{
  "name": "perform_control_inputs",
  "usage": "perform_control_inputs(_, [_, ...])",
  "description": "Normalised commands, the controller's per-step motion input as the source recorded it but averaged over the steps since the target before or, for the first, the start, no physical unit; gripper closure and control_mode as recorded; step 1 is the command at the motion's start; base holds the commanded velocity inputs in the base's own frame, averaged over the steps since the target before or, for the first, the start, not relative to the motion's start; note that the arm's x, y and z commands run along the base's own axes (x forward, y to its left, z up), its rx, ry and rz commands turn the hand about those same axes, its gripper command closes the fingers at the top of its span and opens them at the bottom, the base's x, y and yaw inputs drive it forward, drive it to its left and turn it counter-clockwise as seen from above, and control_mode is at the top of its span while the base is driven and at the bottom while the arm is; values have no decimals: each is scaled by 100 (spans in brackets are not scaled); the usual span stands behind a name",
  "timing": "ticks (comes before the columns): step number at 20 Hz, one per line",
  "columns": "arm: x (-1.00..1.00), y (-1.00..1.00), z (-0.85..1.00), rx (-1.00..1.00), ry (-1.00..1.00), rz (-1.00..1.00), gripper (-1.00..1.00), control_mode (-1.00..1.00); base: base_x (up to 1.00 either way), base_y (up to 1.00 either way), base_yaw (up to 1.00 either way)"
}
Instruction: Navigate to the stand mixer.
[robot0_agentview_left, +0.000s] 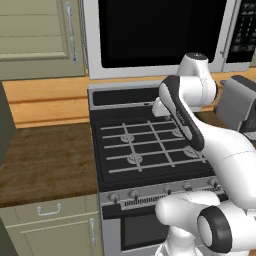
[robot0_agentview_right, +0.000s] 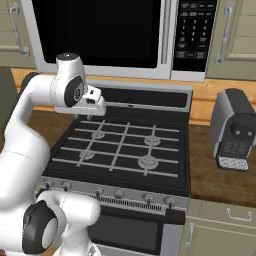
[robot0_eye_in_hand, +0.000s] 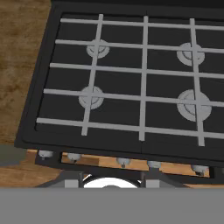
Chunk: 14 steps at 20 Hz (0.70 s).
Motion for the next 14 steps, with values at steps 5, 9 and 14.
perform_control_inputs(5, [-39,0,0,0,0,-1,-100,-100,0,0,0])
perform_control_inputs(9, [-98,0,0,0,0,-1,-100,-100,0,0,0])
perform_control_inputs(14, [-100,0,0,0,0,-1,-100,-100,0,0,0])
